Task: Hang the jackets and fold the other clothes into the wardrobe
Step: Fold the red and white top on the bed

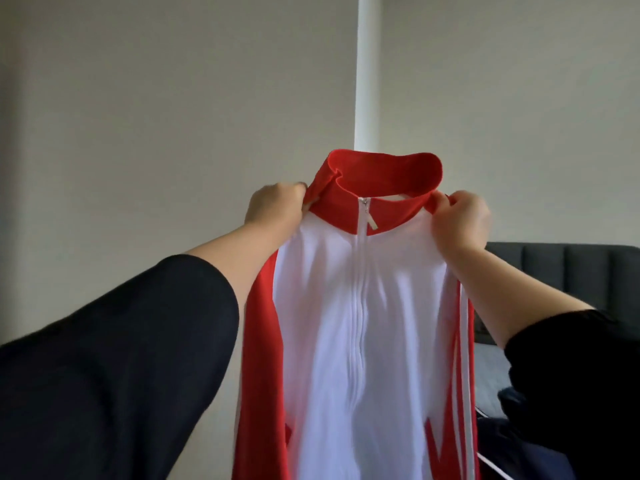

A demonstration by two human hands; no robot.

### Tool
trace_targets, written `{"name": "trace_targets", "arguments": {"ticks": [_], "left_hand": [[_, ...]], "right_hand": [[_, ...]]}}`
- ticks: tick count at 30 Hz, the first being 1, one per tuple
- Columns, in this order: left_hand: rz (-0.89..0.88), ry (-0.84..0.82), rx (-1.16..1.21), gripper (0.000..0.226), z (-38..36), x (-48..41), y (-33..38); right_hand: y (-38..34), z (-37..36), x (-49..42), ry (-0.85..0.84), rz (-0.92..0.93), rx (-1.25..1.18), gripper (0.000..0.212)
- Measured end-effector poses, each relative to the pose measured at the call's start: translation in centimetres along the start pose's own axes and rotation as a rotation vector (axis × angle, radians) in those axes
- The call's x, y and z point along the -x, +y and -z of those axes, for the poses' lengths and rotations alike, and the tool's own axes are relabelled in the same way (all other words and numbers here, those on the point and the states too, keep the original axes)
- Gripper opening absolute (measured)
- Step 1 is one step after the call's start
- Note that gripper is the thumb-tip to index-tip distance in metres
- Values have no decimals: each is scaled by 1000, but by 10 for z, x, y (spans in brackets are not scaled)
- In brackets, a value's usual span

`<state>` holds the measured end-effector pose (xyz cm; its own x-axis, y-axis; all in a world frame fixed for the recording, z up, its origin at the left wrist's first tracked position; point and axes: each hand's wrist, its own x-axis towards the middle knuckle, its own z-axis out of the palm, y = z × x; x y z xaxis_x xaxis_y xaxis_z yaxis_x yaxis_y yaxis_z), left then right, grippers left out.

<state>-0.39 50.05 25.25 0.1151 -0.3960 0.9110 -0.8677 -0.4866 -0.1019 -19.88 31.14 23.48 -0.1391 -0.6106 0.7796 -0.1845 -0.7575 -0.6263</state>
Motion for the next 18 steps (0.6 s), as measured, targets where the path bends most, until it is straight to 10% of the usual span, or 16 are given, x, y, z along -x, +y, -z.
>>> {"name": "trace_targets", "arguments": {"ticks": [5,10,18], "left_hand": [[-266,-11,-85,38,19,-19,55],[-103,-199,114,41,-29,5,111],[276,-914,432,27,-197,131,190]], "right_hand": [[16,75,-23,134,34,125,35],[63,101,-11,101,31,292,33],[243,95,61,-490,-369,669,31]]}}
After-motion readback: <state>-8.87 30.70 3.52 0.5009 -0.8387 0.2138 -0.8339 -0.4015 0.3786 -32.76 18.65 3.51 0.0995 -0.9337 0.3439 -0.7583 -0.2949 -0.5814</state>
